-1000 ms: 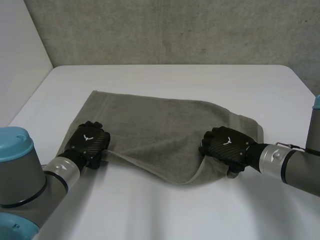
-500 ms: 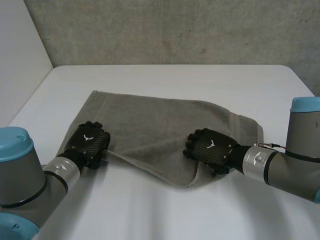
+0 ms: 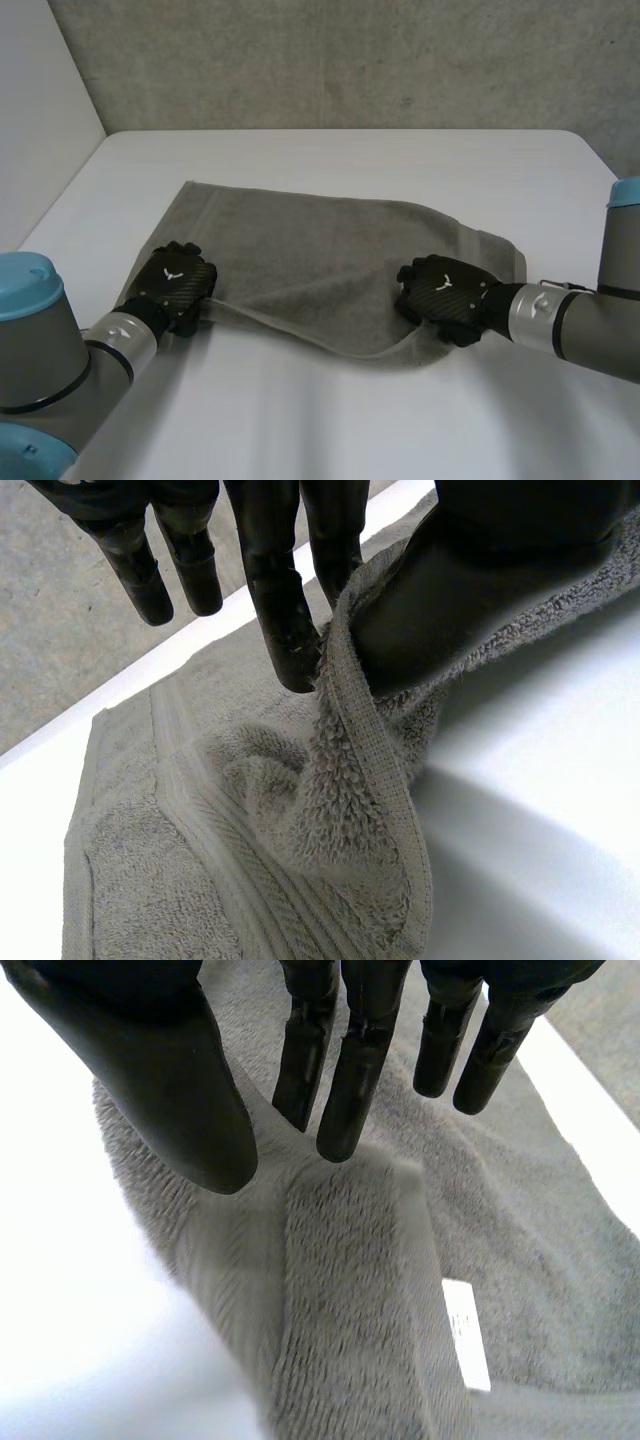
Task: Fold the towel.
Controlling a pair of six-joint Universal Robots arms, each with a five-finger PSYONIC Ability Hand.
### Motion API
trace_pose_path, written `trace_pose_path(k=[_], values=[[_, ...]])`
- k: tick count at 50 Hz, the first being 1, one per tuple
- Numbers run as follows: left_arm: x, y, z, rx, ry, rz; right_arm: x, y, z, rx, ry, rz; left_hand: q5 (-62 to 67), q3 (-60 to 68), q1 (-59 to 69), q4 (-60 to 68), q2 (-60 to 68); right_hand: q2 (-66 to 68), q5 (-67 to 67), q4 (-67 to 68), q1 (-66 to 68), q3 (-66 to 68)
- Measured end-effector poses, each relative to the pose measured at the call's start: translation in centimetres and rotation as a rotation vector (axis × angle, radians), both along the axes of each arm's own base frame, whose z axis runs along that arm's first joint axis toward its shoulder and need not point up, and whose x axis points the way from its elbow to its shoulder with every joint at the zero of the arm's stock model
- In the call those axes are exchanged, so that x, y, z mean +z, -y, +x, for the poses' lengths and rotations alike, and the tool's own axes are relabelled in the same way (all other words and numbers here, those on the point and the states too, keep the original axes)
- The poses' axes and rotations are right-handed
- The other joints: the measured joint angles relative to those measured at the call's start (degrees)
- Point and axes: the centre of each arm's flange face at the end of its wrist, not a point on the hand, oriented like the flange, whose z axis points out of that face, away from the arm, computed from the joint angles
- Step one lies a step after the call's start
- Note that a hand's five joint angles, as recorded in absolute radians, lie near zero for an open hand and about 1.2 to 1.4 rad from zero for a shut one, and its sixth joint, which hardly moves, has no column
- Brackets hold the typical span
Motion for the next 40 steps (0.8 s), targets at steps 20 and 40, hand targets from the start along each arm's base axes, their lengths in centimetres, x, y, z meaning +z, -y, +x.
trace_pose_path(k=[20, 40], values=[[-0.1, -0.1, 0.0, -0.003, 0.001, 0.003, -0.1, -1.8, 0.9, 0.082, -0.013, 0.013, 0.00, 0.00, 0.00, 0.00, 0.00, -32.93, -36.18, 0.00, -32.72, 0.00], [0.0, -0.1, 0.0, -0.002, 0.000, 0.002, -1.6, -1.4, 2.6, 0.106, 0.009, -0.002, 0.00, 0.00, 0.00, 0.00, 0.00, -13.72, -14.11, 0.00, -13.93, 0.00]])
